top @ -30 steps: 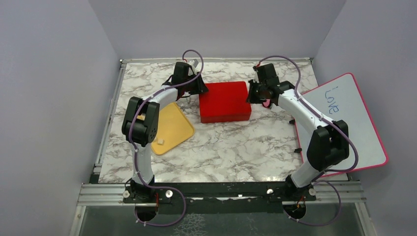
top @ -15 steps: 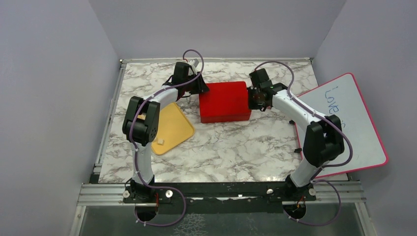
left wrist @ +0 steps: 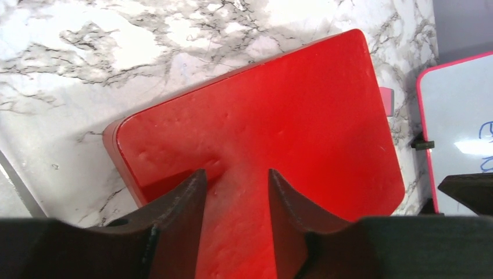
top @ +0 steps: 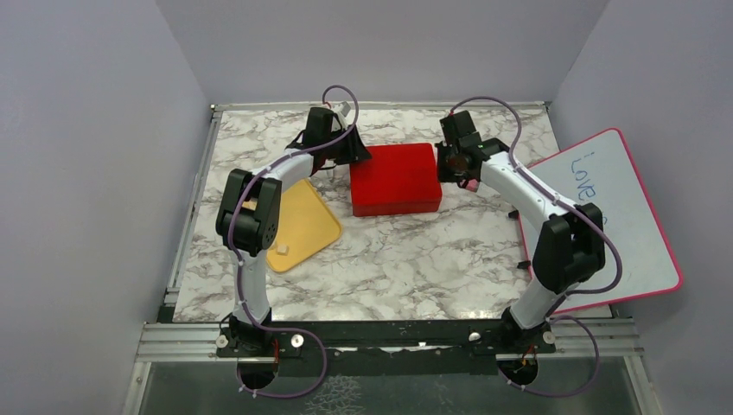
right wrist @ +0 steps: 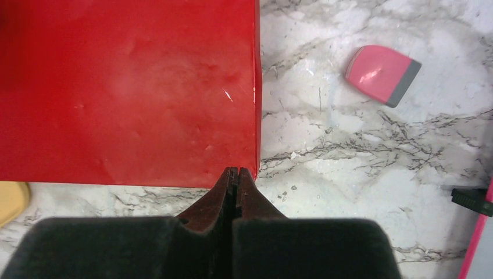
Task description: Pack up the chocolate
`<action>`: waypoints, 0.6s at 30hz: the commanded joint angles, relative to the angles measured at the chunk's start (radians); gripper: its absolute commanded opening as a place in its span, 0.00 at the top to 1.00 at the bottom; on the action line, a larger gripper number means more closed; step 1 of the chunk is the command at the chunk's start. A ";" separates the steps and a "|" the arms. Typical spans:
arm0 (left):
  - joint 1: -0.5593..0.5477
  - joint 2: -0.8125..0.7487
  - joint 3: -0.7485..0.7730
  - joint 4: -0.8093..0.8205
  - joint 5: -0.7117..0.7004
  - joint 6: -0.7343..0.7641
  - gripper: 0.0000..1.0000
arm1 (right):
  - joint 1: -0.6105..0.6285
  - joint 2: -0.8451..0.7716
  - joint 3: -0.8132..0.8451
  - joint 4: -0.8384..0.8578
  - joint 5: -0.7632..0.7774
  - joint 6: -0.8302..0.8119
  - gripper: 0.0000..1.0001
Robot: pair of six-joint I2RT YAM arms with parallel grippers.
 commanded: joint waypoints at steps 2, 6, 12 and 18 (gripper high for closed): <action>-0.005 -0.009 0.052 -0.028 0.050 -0.031 0.49 | 0.009 -0.058 0.028 0.001 0.012 -0.004 0.99; -0.003 -0.025 0.077 -0.109 -0.054 0.021 0.40 | 0.014 -0.029 -0.034 0.010 0.002 0.004 0.99; 0.000 -0.033 0.072 -0.201 -0.190 0.108 0.32 | 0.014 0.097 -0.120 -0.067 0.063 0.024 0.99; 0.000 -0.046 0.075 -0.221 -0.229 0.148 0.31 | 0.014 0.040 -0.083 -0.050 0.058 0.037 0.99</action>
